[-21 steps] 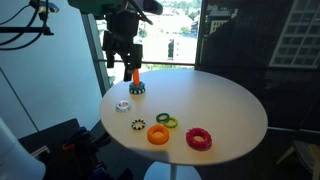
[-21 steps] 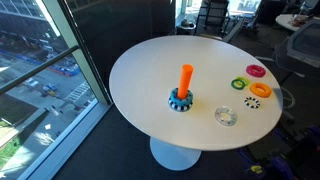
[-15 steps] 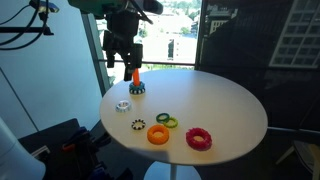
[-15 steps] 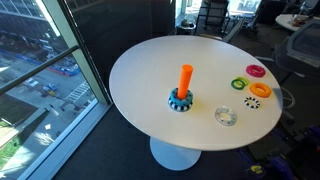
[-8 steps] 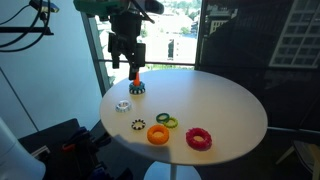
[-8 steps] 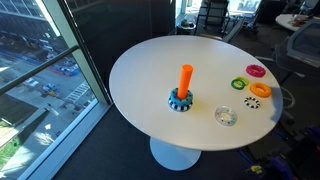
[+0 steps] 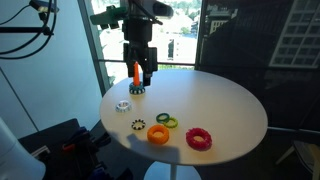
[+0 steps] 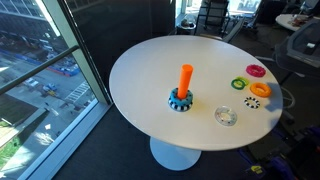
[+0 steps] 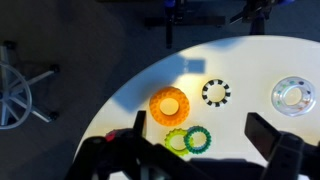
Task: Put the orange ring on the stack
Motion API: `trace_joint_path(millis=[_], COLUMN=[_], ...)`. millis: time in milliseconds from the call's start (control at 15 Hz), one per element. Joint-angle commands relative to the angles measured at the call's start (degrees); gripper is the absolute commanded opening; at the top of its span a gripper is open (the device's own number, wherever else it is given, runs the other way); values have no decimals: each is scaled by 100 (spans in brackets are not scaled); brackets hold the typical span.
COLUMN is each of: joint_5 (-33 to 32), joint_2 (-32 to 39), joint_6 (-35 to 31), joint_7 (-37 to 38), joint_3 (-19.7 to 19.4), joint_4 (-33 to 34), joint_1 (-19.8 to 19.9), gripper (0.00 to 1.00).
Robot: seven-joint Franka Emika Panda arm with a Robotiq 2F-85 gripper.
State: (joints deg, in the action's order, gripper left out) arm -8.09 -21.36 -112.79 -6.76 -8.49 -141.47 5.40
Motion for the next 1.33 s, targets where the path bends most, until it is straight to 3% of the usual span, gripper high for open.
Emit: trace_joint_path(millis=[0, 600, 800, 1267], joint_5=[-231, -352, -195, -260], joint_2=[304, 1447, 1810, 1667], joint_6=[-355, -1735, -1789, -1797], joint_7=[332, 865, 803, 740], joint_3=[30, -58, -98, -90], joint_4=[2, 26, 132, -49], joint_1=[223, 539, 518, 496], gripper=[100, 100, 100, 100])
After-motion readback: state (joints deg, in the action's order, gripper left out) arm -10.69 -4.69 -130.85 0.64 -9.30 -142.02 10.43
